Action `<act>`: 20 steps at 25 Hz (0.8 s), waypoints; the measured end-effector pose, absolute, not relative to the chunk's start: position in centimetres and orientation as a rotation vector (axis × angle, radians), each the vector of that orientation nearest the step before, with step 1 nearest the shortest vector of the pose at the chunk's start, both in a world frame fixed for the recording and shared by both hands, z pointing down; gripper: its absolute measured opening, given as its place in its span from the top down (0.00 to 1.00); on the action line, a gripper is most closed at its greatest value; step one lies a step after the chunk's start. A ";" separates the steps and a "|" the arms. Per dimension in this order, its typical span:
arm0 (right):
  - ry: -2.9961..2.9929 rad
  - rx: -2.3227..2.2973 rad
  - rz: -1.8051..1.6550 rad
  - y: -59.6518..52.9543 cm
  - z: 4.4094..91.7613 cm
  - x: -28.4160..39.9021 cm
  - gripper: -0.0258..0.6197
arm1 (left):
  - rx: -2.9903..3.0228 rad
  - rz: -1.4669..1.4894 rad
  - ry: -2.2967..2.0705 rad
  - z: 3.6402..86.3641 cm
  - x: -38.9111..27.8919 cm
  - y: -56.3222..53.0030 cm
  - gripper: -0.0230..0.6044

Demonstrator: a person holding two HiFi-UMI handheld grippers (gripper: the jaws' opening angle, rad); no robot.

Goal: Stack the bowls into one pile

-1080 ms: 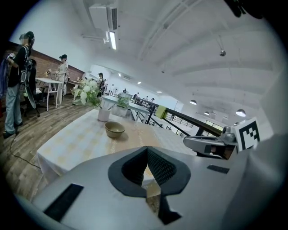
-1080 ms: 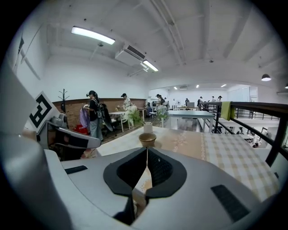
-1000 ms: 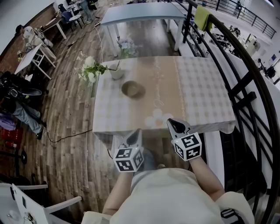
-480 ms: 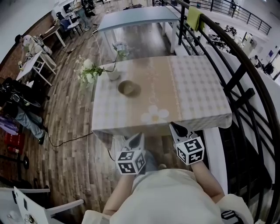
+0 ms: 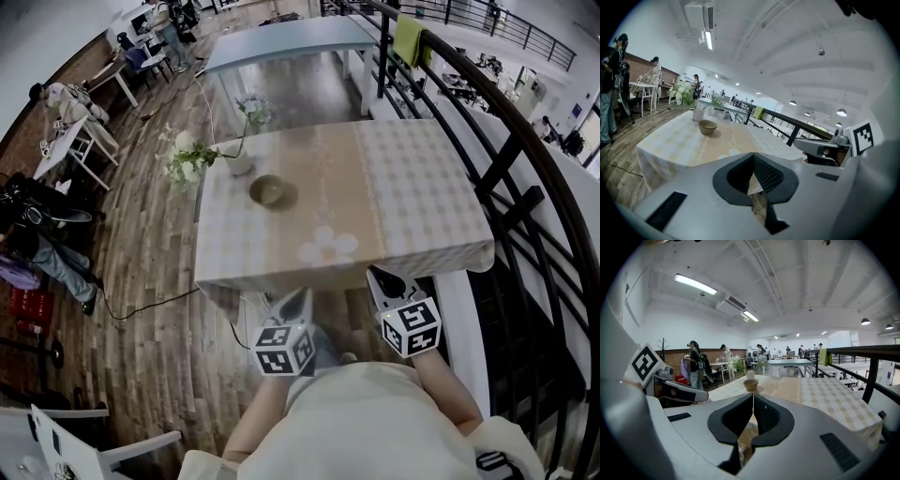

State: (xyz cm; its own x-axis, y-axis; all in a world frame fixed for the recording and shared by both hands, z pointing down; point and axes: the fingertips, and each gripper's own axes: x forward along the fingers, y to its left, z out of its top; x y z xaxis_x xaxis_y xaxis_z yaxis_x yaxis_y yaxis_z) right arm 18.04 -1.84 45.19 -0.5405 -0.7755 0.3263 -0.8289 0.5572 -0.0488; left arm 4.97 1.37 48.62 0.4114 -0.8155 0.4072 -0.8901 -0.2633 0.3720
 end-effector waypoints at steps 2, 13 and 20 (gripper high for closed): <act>-2.520 1.330 0.275 -1.9 45.2 18.1 0.95 | 2.123 0.178 -1.445 48.6 5.0 1.3 0.96; -2.510 1.282 0.205 -1.7 45.4 17.5 0.96 | 2.119 0.183 -1.455 48.5 4.7 1.1 0.96; -2.525 1.271 0.217 -1.8 45.4 17.1 0.96 | 2.107 0.190 -1.463 48.7 4.1 1.1 0.96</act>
State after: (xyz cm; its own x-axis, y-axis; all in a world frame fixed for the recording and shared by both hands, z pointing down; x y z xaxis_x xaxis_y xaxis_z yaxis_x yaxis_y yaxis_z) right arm 17.13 -1.76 45.40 -0.5607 -0.7569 0.3357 -0.8031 0.5959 0.0021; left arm 4.14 1.10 48.71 0.3939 -0.8185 0.4182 -0.8981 -0.2460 0.3645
